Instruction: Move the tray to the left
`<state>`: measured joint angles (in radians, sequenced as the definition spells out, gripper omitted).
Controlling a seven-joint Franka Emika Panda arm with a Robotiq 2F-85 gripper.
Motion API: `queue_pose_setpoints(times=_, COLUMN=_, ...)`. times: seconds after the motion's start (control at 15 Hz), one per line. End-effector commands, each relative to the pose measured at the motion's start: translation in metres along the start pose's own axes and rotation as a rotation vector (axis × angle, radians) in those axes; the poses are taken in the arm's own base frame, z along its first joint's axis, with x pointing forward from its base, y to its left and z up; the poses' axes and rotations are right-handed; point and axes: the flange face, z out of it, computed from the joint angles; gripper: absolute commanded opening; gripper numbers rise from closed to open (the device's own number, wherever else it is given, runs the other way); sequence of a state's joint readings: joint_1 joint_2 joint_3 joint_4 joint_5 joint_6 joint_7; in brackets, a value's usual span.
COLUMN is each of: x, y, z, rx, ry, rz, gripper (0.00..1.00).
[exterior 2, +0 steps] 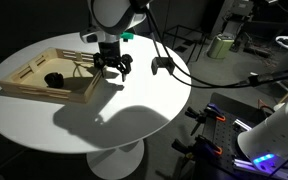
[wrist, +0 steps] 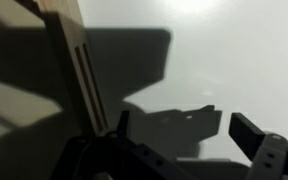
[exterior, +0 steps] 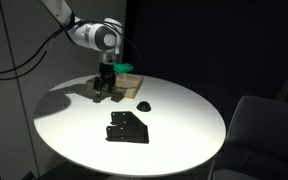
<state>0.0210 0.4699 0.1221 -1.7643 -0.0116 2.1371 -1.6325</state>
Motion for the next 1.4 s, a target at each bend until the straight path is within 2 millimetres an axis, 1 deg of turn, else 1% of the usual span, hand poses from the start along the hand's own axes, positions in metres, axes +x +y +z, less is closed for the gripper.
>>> queue_pose_setpoints(times=0.0, x=-0.01, y=0.028, z=-0.007, rx=0.005, ry=-0.016, rz=-0.028, gripper=1.0)
queue_pose_setpoints(times=0.13, x=-0.013, y=0.035, z=-0.008, rx=0.01, ry=-0.024, rz=-0.03, gripper=1.0)
queue_pose_setpoints(times=0.27, x=-0.015, y=0.035, z=-0.007, rx=0.02, ry=-0.026, rz=-0.035, gripper=1.0)
queue_pose_setpoints(times=0.4, x=-0.017, y=0.03, z=-0.007, rx=0.025, ry=-0.023, rz=-0.026, gripper=1.0)
queue_pose_setpoints(times=0.67, x=-0.015, y=0.013, z=-0.008, rx=0.023, ry=-0.034, rz=-0.003, gripper=1.0)
queue_pose_setpoints(times=0.8, x=-0.011, y=0.0, z=-0.011, rx=0.02, ry=-0.043, rz=0.013, gripper=1.0)
queue_pose_setpoints(times=1.0, x=-0.002, y=-0.026, z=-0.019, rx=0.013, ry=-0.056, rz=0.043, gripper=1.0)
queue_pose_setpoints(times=1.33, x=0.019, y=-0.072, z=-0.042, rx=-0.053, ry=-0.074, rz=0.199, gripper=1.0)
